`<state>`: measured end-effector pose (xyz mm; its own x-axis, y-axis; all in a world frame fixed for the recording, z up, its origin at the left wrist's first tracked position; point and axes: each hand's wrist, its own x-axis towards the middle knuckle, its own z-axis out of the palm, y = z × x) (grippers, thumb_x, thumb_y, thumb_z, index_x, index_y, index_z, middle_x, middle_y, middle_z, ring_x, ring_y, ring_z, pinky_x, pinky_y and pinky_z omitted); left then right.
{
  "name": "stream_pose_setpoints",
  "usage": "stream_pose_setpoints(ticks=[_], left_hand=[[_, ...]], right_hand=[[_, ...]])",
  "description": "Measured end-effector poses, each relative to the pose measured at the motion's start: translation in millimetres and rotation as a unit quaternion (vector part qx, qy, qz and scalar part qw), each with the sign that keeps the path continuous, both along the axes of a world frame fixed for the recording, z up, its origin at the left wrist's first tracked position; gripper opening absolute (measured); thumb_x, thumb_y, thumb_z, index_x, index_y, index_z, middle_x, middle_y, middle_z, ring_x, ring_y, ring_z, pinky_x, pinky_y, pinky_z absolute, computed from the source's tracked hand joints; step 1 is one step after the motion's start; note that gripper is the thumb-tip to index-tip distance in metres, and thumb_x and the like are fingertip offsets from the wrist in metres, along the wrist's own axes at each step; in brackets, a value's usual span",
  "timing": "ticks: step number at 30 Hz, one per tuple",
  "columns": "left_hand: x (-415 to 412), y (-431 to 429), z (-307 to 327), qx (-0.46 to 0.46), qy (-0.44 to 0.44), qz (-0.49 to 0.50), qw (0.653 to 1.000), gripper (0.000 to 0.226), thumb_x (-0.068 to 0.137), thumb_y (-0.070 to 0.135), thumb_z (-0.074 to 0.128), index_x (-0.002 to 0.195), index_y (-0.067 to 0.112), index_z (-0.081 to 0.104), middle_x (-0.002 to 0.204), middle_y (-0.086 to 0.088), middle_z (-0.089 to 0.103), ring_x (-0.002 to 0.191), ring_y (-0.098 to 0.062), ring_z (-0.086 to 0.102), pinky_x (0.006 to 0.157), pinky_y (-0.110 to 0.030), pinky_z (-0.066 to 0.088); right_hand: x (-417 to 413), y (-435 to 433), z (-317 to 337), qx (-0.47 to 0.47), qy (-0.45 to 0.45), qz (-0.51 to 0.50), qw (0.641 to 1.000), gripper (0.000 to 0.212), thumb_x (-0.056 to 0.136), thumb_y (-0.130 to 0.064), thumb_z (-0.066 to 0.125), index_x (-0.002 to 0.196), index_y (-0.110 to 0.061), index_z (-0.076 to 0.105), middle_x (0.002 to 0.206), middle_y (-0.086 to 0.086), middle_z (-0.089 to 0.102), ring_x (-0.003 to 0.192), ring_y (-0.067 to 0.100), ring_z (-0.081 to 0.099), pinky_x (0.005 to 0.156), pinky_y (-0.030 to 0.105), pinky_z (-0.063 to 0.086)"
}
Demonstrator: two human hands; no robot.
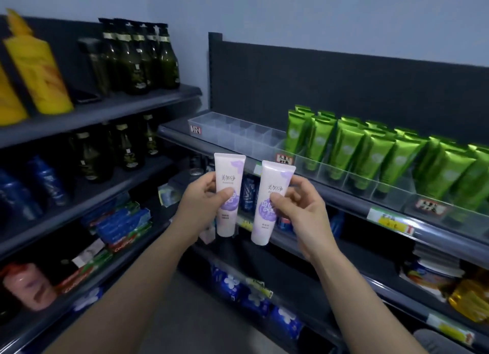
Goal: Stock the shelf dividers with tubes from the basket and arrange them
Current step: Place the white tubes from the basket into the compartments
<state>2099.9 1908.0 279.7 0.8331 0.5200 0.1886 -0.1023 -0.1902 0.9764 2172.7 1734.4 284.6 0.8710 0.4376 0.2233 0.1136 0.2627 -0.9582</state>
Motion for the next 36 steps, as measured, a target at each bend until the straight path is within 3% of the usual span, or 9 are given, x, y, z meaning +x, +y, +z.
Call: stream_pose_setpoints(ticks=[5,7,10,13,17,22,25,31,36], left_hand=[[44,41,18,0.023,-0.041,-0.001,0.999,0.027,0.086,0.002,0.063,0.104,0.023,0.064,0.099,-0.003,0.071,0.087,-0.016,0.068,0.078,-0.034,0.053],[66,54,28,0.023,-0.057,0.000,0.998,0.031,0.086,0.001,0.063,0.112,0.019,0.061,0.105,-0.005,0.069,0.092,-0.019,0.068,0.082,-0.037,0.053],[98,72,44,0.024,-0.073,-0.003,0.997,0.040,0.087,0.003,0.063,0.124,0.015,0.053,0.108,-0.004,0.067,0.093,-0.020,0.066,0.078,-0.035,0.053],[129,87,57,0.038,-0.083,-0.017,0.996,0.033,0.088,0.004,0.063,0.113,0.023,0.054,0.100,0.002,0.067,0.088,-0.014,0.065,0.072,-0.029,0.050],[168,103,72,0.059,-0.096,-0.037,0.993,0.027,0.088,0.005,0.062,0.100,0.028,0.055,0.098,0.004,0.068,0.085,-0.012,0.067,0.076,-0.034,0.052],[213,119,87,0.072,-0.117,-0.060,0.989,0.029,0.086,0.001,0.063,0.095,0.027,0.053,0.090,0.005,0.068,0.079,-0.012,0.065,0.072,-0.031,0.053],[238,131,91,0.071,-0.120,-0.082,0.987,0.028,0.086,0.001,0.063,0.094,0.024,0.051,0.092,0.006,0.068,0.078,-0.010,0.065,0.067,-0.025,0.049],[286,153,89,0.061,-0.112,-0.131,0.983,0.030,0.084,0.001,0.064,0.087,0.028,0.052,0.093,0.003,0.071,0.083,-0.016,0.067,0.077,-0.042,0.053],[313,166,83,0.052,-0.102,-0.172,0.978,0.028,0.084,0.001,0.064,0.088,0.026,0.052,0.098,0.001,0.071,0.085,-0.016,0.067,0.076,-0.039,0.053]], right_hand=[[39,39,17,-0.010,-0.073,-0.034,0.997,0.014,0.087,-0.003,0.064,0.097,-0.014,0.062,0.083,0.001,0.067,0.074,0.017,0.060,0.068,0.028,0.054],[61,54,26,-0.009,-0.097,-0.050,0.994,0.018,0.087,-0.005,0.064,0.098,-0.020,0.061,0.082,-0.003,0.067,0.076,0.019,0.060,0.071,0.035,0.054],[93,72,43,-0.010,-0.128,-0.065,0.990,0.030,0.088,-0.004,0.063,0.108,-0.026,0.057,0.078,-0.004,0.064,0.072,0.016,0.061,0.063,0.030,0.054],[122,89,60,-0.018,-0.163,-0.097,0.982,0.025,0.087,-0.001,0.063,0.101,-0.022,0.056,0.082,0.006,0.065,0.069,0.016,0.062,0.060,0.030,0.055],[157,109,79,-0.055,-0.221,-0.197,0.954,0.023,0.084,-0.005,0.066,0.096,-0.021,0.055,0.077,-0.007,0.066,0.069,0.006,0.061,0.065,0.024,0.053],[192,134,98,-0.144,-0.267,-0.285,0.909,0.025,0.082,-0.014,0.068,0.093,-0.029,0.051,0.079,-0.011,0.067,0.073,0.009,0.064,0.074,0.038,0.054],[206,146,104,-0.200,-0.275,-0.331,0.881,0.023,0.083,-0.016,0.067,0.097,-0.027,0.052,0.082,-0.013,0.068,0.078,0.014,0.065,0.076,0.037,0.052],[234,164,97,-0.295,-0.261,-0.388,0.833,0.021,0.083,-0.012,0.066,0.098,-0.018,0.052,0.086,-0.003,0.067,0.083,0.024,0.062,0.077,0.042,0.051],[246,176,89,-0.358,-0.258,-0.393,0.807,0.016,0.092,-0.014,0.052,0.107,-0.019,0.048,0.093,0.003,0.067,0.084,0.027,0.060,0.071,0.038,0.048]])
